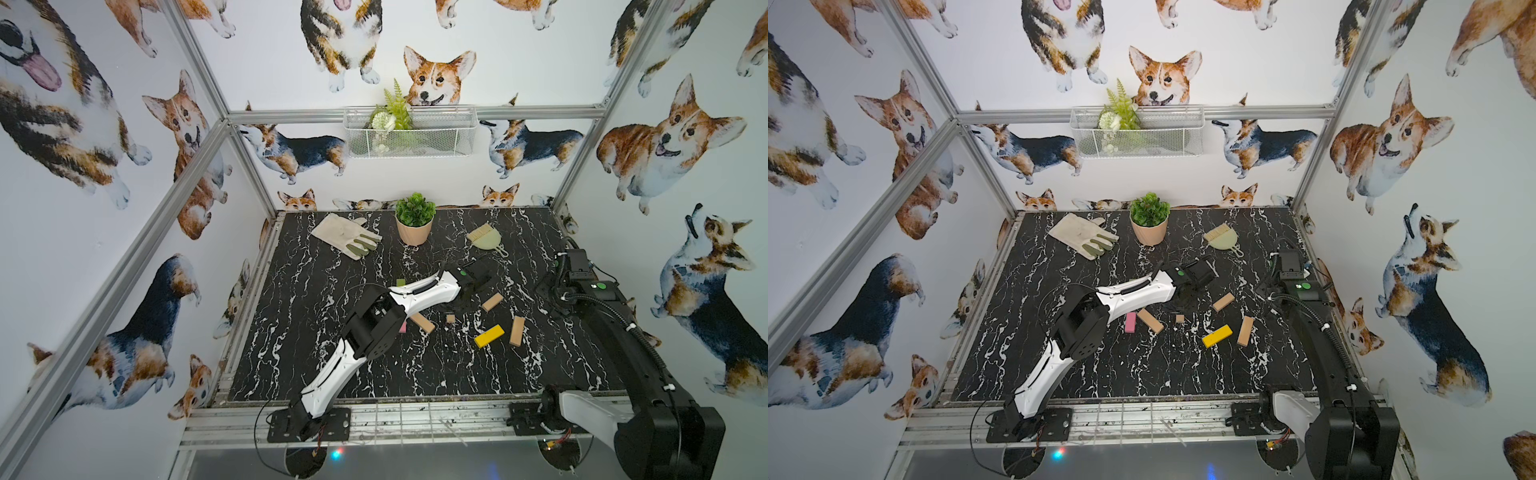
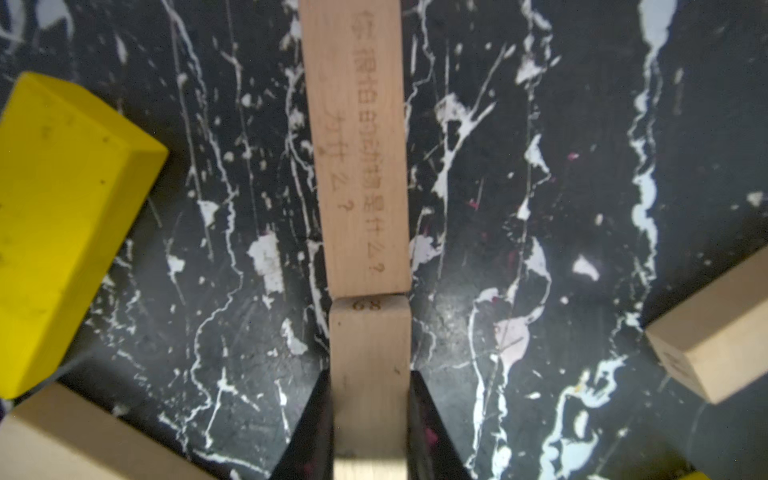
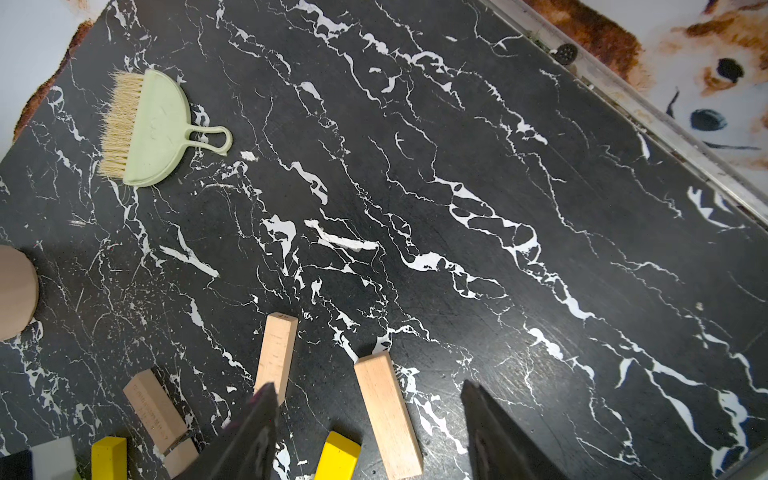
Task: Assemble the letter k with building blocks
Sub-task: Assemble the building block at the center of the board.
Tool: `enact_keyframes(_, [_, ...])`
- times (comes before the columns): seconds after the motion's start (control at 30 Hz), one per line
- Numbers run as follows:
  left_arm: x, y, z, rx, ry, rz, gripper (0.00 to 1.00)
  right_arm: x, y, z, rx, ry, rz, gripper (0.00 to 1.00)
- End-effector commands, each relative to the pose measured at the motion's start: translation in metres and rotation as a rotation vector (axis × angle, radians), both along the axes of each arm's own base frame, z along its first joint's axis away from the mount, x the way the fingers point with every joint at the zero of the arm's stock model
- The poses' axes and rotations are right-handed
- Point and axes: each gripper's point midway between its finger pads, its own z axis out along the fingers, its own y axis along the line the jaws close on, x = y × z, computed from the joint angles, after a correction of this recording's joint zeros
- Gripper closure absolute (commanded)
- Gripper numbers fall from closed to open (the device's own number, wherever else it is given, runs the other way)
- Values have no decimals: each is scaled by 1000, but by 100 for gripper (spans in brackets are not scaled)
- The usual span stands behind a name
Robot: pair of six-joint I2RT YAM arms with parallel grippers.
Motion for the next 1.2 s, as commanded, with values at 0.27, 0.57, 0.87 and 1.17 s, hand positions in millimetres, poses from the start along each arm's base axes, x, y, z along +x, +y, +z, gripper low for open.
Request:
enact_keyframes(0.27, [6,8,-9,34,25,37,87,6,1,5,8,-23,-6,28])
enact_keyframes(0.57, [6,12,-13,53,34,45,85,7,1,5,7,-26,-8,28])
enact_keyframes(0.87, [5,17,-17,63,47,61,84,6,2,5,16,-26,-7,28])
enact_keyframes(1.17, [5,18,-18,69,49,60,67,6,2,4,18,-27,-8,28])
